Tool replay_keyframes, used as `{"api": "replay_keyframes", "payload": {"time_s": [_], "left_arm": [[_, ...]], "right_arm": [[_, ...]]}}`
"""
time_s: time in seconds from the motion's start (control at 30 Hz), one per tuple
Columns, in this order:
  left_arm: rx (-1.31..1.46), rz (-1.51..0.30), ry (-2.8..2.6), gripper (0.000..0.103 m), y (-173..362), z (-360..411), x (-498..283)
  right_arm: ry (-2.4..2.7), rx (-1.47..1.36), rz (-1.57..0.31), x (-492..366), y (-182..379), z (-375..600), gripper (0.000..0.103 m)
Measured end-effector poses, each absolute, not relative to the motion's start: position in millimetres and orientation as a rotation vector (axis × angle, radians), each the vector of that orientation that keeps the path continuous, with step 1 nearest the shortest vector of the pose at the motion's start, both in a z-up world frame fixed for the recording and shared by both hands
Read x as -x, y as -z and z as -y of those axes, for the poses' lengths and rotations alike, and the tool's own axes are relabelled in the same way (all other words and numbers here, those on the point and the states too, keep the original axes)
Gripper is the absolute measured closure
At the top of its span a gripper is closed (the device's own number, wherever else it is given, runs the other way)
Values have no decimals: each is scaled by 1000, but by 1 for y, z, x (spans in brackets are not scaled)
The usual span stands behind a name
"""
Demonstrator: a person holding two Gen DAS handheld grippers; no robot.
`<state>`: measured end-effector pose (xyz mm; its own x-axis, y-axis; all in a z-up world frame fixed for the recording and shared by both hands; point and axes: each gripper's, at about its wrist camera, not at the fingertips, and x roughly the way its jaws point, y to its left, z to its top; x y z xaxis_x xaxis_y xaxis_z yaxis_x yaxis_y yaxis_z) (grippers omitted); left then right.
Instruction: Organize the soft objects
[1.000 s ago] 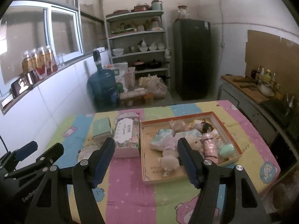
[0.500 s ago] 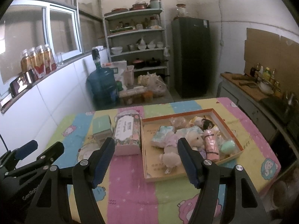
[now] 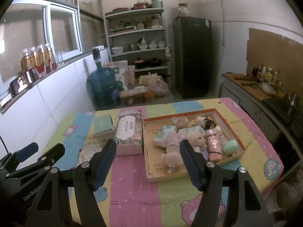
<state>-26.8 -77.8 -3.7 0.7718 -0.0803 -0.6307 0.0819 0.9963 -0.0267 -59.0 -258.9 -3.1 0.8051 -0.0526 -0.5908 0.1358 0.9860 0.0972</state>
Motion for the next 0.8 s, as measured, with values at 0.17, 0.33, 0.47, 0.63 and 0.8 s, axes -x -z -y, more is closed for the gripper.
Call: {"api": "replay_keyframes", "payload": {"time_s": [0.17,0.33,0.47,0.63,0.8], "left_arm": [[-4,-684,86,26,4,78,27],[-4,-682,82,26,2,75,25],[-4,-682,83,26,2,74,25],[-5,-683,84,26,2,74,24],[-5,-686,87,26,2,72,23]], "right_arm": [[100,-140,-625,59,4,258,32],[94,-142,-628,58,3,255,32],[91,-141,-626,55,1,253,32],[93,-141,-627,55,1,251,32],[93,-142,-628,54,1,252,32]]}}
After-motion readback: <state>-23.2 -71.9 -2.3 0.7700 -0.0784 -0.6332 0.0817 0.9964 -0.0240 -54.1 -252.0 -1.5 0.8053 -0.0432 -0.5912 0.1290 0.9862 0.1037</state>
